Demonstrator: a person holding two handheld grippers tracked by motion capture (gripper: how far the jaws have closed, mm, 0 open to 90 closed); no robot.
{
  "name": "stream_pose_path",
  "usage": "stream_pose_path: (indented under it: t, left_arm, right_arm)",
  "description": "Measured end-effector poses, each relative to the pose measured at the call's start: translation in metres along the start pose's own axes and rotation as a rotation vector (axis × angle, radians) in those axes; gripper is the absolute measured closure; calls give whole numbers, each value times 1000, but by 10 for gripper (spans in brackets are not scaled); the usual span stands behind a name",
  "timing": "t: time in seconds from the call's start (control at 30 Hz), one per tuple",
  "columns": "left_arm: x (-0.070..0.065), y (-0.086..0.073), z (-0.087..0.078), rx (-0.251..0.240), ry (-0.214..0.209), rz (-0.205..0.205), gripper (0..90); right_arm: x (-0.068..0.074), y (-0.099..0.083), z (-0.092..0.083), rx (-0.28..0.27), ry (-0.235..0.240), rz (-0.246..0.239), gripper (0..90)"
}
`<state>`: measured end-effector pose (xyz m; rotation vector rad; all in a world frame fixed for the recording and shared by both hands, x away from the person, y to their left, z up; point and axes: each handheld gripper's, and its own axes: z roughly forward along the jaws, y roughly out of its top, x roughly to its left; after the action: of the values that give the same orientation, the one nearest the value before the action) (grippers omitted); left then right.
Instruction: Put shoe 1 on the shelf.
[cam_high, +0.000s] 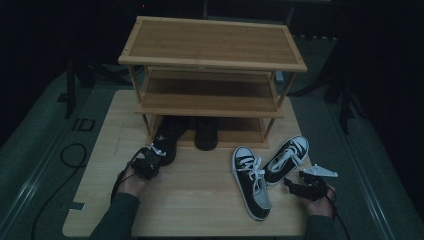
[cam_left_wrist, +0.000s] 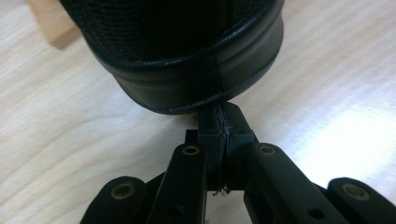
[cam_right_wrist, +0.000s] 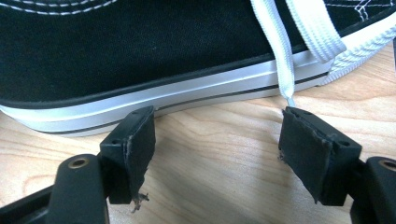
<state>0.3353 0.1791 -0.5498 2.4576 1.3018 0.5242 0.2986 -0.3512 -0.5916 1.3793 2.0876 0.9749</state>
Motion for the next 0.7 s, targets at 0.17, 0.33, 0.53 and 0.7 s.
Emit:
stream_pose_path:
  t: [0.17, 0.33, 0.53, 0.7]
  left_arm:
    - [10, 8, 5, 6, 24, 5, 887]
    - [11, 13, 8, -2, 19, 9, 887]
    - [10, 24, 9, -9, 28, 10, 888]
    - [10, 34, 8, -17, 37, 13, 896]
  right_arm:
    - [0, 0, 0, 0, 0, 0, 267]
    - [0, 0, 0, 0, 0, 0, 267]
    - [0, 0, 0, 0, 0, 0, 267]
    - [0, 0, 0, 0, 0, -1, 267]
